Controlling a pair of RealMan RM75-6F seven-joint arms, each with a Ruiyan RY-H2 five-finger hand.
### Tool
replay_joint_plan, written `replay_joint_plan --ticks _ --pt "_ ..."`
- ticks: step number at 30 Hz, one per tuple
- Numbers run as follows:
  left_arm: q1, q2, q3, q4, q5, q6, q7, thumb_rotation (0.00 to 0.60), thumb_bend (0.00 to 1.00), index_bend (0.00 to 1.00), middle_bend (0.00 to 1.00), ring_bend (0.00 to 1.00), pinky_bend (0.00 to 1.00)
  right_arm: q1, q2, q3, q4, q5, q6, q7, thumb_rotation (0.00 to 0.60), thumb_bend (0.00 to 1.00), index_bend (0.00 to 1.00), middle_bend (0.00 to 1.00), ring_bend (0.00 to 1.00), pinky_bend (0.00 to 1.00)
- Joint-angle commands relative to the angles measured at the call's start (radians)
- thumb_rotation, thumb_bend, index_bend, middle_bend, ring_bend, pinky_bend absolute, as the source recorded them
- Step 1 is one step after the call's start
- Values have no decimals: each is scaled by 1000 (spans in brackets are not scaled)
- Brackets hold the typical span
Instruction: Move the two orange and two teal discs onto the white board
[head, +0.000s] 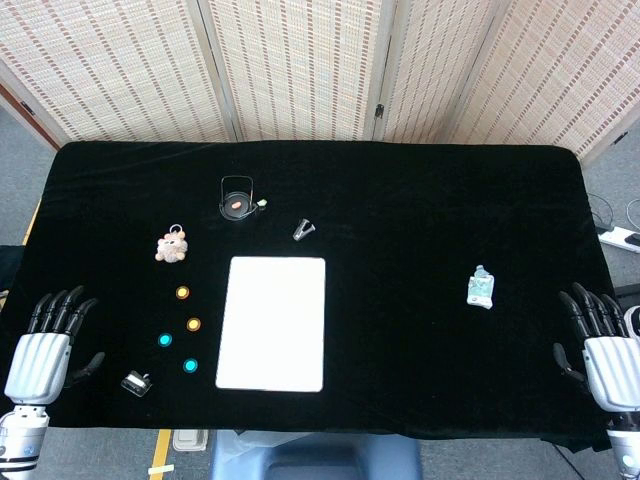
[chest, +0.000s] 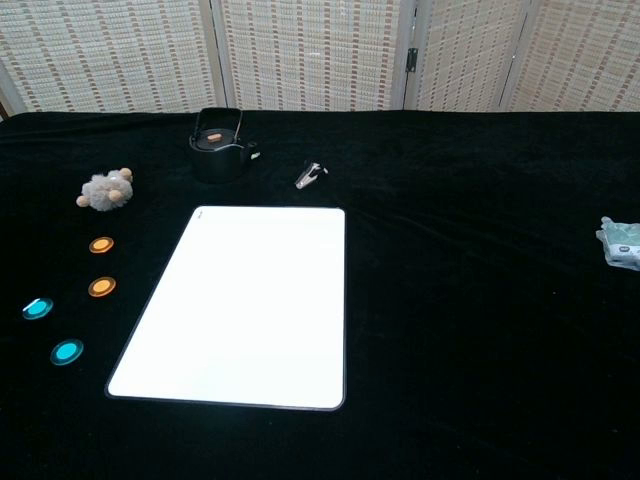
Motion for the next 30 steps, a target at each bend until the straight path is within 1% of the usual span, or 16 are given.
replay_joint_plan --ticks 1,12,16,20,23,30 --pt "-1 -2 0 0 -11 -9 4 600 276 195 92 45 0 9 13 9 -19 -4 -21 -11 600 511 0 0 57 0" --pt "-17 1 -8 7 -11 -24 -10 600 276 206 92 52 0 12 46 39 -66 -1 -40 -36 600 511 0 0 56 0" --pt "-58 5 -27 18 2 -61 -47 600 318 238 111 61 0 9 61 50 -84 11 -44 -47 600 511 0 0 53 0" --pt "-128 5 -48 44 27 -125 -98 600 387 310 154 97 0 6 76 60 -104 12 -43 -60 600 511 0 0 51 0" --pt "-182 -4 -61 70 34 -184 -146 600 413 364 186 121 0 2 87 65 -118 9 -36 -66 600 511 0 0 52 0" --pt "-294 -57 -74 167 27 -320 -193 600 436 405 203 139 0 -9 98 69 -133 -2 -26 -73 600 512 0 0 53 0"
